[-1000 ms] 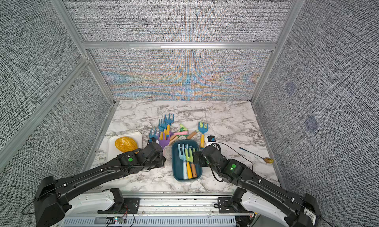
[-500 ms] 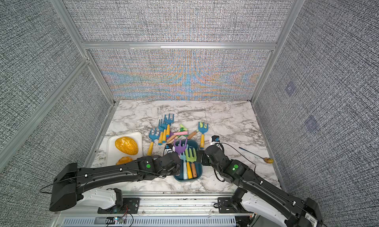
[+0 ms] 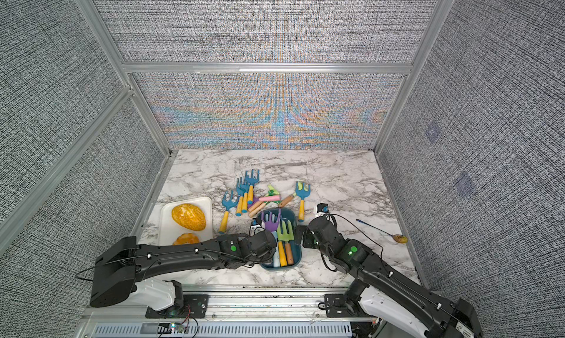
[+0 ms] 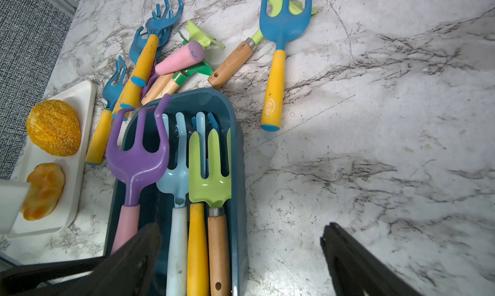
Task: Put the rake into the storage box
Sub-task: Place the rake in the storage box, then pick up the rake at the center of the board.
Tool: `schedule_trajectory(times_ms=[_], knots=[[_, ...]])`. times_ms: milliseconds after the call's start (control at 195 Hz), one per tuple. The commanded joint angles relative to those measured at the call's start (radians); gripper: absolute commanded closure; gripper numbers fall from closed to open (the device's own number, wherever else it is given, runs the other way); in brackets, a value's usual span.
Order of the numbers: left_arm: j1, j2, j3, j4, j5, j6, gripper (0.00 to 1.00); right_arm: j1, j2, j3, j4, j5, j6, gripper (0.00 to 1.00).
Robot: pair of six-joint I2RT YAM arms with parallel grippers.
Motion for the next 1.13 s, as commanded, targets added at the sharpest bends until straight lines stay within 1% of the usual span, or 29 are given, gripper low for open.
schedule_trajectory(times_ms=[0, 103, 144, 215, 267, 292, 395, 466, 569, 625, 733, 871, 1015, 1122], knots=[[-0.001, -0.005, 0.01, -0.013, -0.021, -0.004, 0.68, 0.0, -0.003, -0.004, 0.007, -0.01, -0.008, 0.01], [-0.001, -0.025, 0.023, -0.046, -0.036, 0.0, 0.49, -0.003, -0.007, -0.004, 0.006, -0.011, -0.009, 0.01], [-0.001, -0.037, 0.028, -0.059, -0.045, 0.005, 0.47, -0.002, -0.007, -0.004, 0.006, -0.011, -0.009, 0.01], [0.0, -0.058, 0.038, -0.089, -0.068, 0.01, 0.37, -0.004, -0.006, -0.004, 0.006, -0.011, -0.011, 0.01], [-0.001, -0.075, 0.041, -0.101, -0.082, 0.011, 0.32, -0.006, -0.003, -0.004, 0.007, -0.012, -0.011, 0.01], [-0.001, -0.084, 0.042, -0.108, -0.096, 0.013, 0.31, -0.007, -0.002, -0.004, 0.007, -0.013, -0.011, 0.01], [0.012, -0.122, 0.052, -0.161, -0.167, 0.045, 0.21, -0.011, 0.0, -0.004, 0.01, -0.011, -0.014, 0.01], [0.054, -0.149, 0.059, -0.2, -0.178, 0.1, 0.15, -0.017, 0.005, -0.005, 0.012, -0.012, -0.017, 0.01], [0.159, -0.173, 0.065, -0.25, -0.151, 0.199, 0.09, -0.031, 0.012, 0.001, 0.016, -0.018, -0.029, 0.01], [0.218, -0.177, 0.067, -0.273, -0.149, 0.247, 0.01, -0.042, 0.017, 0.003, 0.017, -0.023, -0.036, 0.01], [0.336, -0.168, 0.059, -0.276, -0.138, 0.333, 0.01, -0.066, 0.023, 0.003, 0.019, -0.037, -0.049, 0.01], [0.481, -0.112, 0.052, -0.237, -0.065, 0.424, 0.01, -0.099, 0.027, 0.003, 0.021, -0.055, -0.061, 0.01], [0.58, -0.02, 0.08, -0.225, -0.032, 0.504, 0.01, -0.112, 0.023, 0.001, 0.017, -0.065, -0.064, 0.01], [0.635, 0.045, 0.108, -0.224, -0.023, 0.549, 0.02, -0.12, 0.016, -0.002, 0.009, -0.066, -0.063, 0.01]])
